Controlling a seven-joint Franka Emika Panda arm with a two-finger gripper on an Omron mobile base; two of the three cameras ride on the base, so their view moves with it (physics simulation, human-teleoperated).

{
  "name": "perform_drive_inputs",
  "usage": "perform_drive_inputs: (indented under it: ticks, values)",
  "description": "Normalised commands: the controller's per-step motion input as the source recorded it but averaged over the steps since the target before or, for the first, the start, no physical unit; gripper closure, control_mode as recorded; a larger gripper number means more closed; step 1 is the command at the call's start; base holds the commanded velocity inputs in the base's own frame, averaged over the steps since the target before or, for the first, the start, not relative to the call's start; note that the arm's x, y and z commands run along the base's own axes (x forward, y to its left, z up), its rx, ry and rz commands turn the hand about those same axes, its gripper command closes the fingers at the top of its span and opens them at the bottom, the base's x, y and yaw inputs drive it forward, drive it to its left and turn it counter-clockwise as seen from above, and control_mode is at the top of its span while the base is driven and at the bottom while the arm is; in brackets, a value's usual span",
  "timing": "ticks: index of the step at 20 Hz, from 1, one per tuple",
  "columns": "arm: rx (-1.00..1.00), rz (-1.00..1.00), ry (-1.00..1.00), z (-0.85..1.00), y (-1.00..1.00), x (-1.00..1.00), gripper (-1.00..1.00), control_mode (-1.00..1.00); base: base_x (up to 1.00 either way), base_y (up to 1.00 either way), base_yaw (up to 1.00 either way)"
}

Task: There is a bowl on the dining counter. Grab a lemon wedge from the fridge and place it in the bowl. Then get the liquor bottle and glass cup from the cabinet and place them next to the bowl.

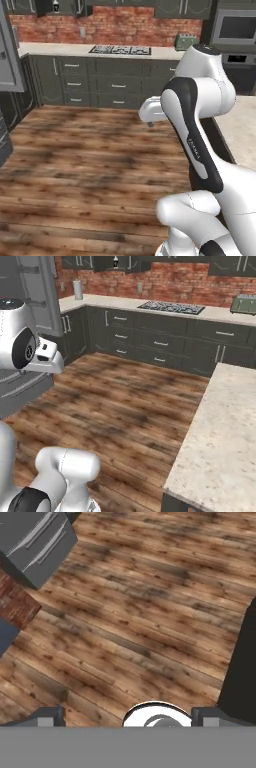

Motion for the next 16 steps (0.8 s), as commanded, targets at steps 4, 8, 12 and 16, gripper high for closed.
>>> perform_drive_inputs:
  ticks: [4, 8, 12, 16]
  values:
    - [0.00, 0.00, 0.00, 0.00, 0.00, 0.00, -1.00, 1.00, 1.00, 0.40, -0.38]
    - [0.00, 0.00, 0.00, 0.00, 0.00, 0.00, -1.00, 1.00, 1.00, 0.56, -0.34]
    - [0.00, 0.00, 0.00, 0.00, 0.00, 0.00, -1.00, 1.00, 0.99, 0.70, -0.29]
    - [0.00, 0.00, 0.00, 0.00, 0.00, 0.00, -1.00, 1.00, 1.00, 0.70, -0.24]
